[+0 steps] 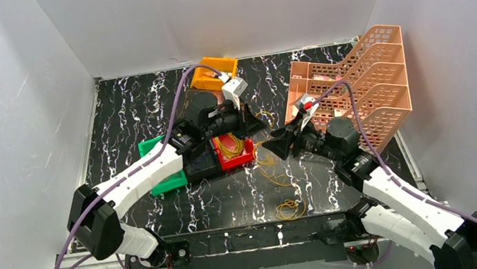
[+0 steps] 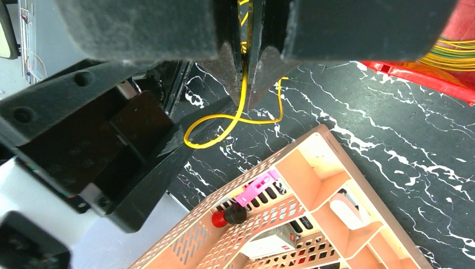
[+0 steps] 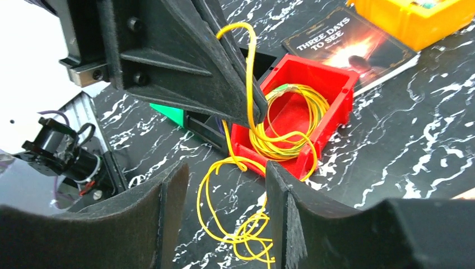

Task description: Untangle the cables

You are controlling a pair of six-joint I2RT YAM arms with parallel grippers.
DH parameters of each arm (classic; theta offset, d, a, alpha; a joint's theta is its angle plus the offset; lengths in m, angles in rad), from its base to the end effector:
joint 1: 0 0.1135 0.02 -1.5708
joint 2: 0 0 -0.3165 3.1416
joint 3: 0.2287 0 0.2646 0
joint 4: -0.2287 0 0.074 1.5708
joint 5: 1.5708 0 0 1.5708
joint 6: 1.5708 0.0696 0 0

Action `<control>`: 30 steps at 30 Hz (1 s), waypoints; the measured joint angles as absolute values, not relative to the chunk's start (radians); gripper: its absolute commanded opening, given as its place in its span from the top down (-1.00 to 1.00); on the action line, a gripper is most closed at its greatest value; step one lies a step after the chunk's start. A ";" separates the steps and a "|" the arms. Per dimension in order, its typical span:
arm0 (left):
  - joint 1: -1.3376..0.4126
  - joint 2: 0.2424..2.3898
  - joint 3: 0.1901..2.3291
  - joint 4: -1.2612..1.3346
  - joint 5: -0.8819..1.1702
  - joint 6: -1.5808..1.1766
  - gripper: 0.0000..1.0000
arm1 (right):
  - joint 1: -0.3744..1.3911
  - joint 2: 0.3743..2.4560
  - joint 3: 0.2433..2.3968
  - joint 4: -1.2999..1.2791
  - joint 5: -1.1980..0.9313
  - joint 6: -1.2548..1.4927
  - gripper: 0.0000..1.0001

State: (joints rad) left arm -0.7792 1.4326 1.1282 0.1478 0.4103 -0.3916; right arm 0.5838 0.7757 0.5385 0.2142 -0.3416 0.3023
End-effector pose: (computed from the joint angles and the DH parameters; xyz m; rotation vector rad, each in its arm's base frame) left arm 0.2483 -0.2842 0.3855 0.6772 1.7472 -1.1910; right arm 0.1525 0.1287 0.3297 -0.5081 1.5987 0.9508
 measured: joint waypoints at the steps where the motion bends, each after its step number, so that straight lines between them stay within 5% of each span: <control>1: -0.779 1.433 1.128 0.148 0.410 -0.392 1.00 | 0.584 0.793 0.523 0.260 -0.350 0.321 -0.15; 21: -0.779 1.433 1.129 0.148 0.419 -0.428 1.00 | 0.585 1.089 0.356 0.910 -0.262 0.569 0.11; 30: -0.783 1.464 1.242 0.062 0.414 -0.429 1.00 | 0.590 1.192 0.358 0.842 -0.132 0.607 0.33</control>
